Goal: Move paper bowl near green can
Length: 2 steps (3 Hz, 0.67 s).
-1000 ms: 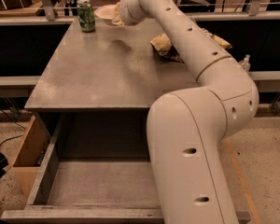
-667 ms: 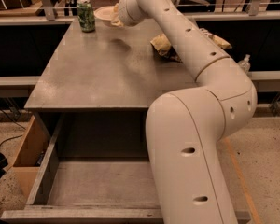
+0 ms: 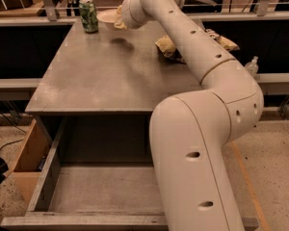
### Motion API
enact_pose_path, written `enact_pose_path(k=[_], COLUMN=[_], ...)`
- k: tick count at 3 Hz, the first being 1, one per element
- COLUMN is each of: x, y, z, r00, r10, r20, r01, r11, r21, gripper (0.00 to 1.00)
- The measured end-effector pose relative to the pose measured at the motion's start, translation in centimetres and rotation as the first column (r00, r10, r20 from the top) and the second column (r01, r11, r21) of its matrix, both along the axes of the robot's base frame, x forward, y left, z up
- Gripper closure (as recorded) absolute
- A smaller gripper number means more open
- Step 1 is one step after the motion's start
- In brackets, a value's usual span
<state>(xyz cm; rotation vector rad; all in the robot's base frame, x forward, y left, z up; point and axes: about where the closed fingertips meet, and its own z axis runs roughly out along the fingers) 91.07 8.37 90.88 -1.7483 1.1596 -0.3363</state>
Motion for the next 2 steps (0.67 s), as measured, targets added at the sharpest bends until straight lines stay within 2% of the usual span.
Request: enact_pose_path(k=[1, 2], x=[0.01, 0.02], y=[0.26, 0.54], z=[-0.32, -0.65], r00=[1.0000, 0.9999], r10=[0.003, 0.006], r20=[-0.004, -0.008], r01=[-0.003, -0.006], r11=[1.000, 1.000], r21=[-0.001, -0.002], gripper=[0.15, 0.00])
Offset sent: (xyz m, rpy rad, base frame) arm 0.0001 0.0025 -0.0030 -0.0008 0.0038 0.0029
